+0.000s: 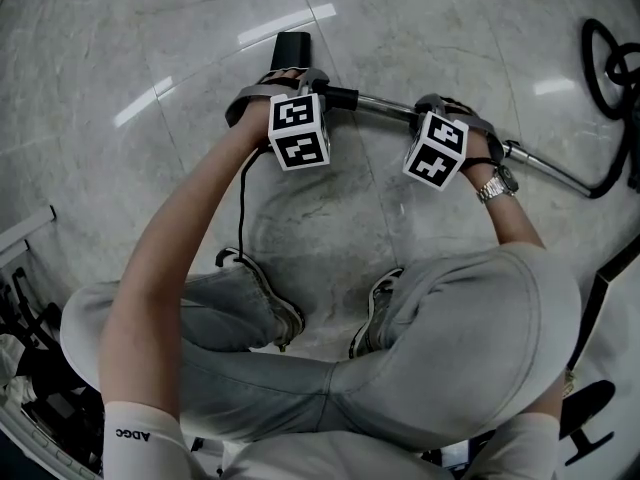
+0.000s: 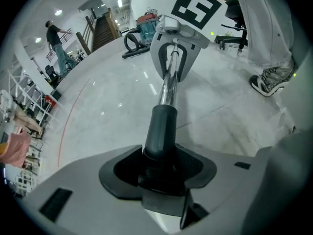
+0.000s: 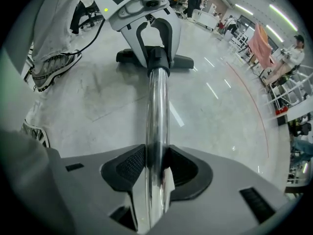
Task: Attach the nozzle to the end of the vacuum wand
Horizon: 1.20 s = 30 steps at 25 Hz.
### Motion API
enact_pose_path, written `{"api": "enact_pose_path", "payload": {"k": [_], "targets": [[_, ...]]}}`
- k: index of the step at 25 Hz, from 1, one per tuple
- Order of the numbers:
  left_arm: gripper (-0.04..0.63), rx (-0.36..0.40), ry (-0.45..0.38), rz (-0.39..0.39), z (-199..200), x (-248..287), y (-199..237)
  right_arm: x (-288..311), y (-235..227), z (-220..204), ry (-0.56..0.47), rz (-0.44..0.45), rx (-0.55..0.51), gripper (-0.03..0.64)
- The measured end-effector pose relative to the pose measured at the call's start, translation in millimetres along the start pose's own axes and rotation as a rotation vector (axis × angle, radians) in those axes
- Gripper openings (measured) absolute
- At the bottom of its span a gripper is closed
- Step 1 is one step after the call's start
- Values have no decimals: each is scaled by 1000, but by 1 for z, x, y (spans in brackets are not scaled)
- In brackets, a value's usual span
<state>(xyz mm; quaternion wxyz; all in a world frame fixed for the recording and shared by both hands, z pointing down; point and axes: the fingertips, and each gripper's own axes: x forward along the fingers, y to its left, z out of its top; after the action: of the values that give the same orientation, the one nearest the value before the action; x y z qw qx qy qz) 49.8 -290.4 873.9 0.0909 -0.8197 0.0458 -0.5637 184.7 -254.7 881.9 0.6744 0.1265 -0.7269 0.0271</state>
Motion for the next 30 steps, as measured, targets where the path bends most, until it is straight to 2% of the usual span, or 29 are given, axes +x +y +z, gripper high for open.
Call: {"api": "enact_pose_path", "payload": {"k": [4, 11, 17, 19, 22, 26, 30], "targets": [[196, 27, 16, -8, -1, 0, -3, -1, 3, 0, 1, 2, -9, 155], [196, 12, 44, -6, 0, -3, -4, -3, 3, 1, 30, -9, -19, 155], [196, 98, 85, -22, -2, 1, -16, 4, 17, 1, 50, 11, -55, 155], [196, 105, 86, -25, -1, 2, -18, 5, 18, 0, 47, 9, -46, 155], [196, 87, 93, -22, -1, 3, -15, 4, 15, 0, 53, -5, -34, 155], [196, 14, 109, -14, 1, 3, -12, 2, 9, -1, 58, -23, -16, 155], [196, 7, 122, -13, 3, 2, -13, 1, 9, -2, 51, -27, -17, 155]]}}
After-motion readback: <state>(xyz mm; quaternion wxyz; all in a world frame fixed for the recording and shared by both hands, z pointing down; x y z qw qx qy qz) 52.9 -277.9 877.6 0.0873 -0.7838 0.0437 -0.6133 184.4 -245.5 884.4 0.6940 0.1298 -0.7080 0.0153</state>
